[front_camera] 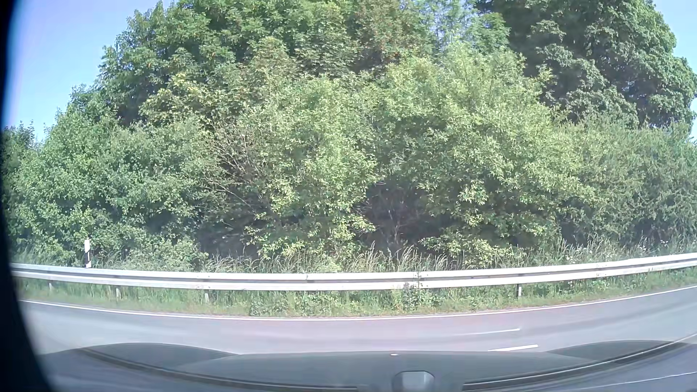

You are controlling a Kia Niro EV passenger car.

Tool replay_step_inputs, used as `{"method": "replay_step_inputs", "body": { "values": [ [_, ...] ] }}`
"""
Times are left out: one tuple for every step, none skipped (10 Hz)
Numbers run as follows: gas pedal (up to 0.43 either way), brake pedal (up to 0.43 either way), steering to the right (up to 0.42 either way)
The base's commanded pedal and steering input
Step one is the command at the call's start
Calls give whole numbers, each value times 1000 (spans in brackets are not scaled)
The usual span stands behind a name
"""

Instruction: Follow the waypoints while adhering to traffic rules and regulations

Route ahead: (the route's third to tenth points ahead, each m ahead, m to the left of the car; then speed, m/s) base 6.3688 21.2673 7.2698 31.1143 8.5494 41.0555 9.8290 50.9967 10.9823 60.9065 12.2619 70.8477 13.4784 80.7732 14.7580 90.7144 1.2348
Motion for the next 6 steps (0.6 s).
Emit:
{"method": "replay_step_inputs", "body": {
  "values": [
    [209, 6, -160],
    [209, 6, -180],
    [209, 6, -207],
    [209, 6, -249],
    [177, 6, -284],
    [169, 6, -335]
  ]
}}
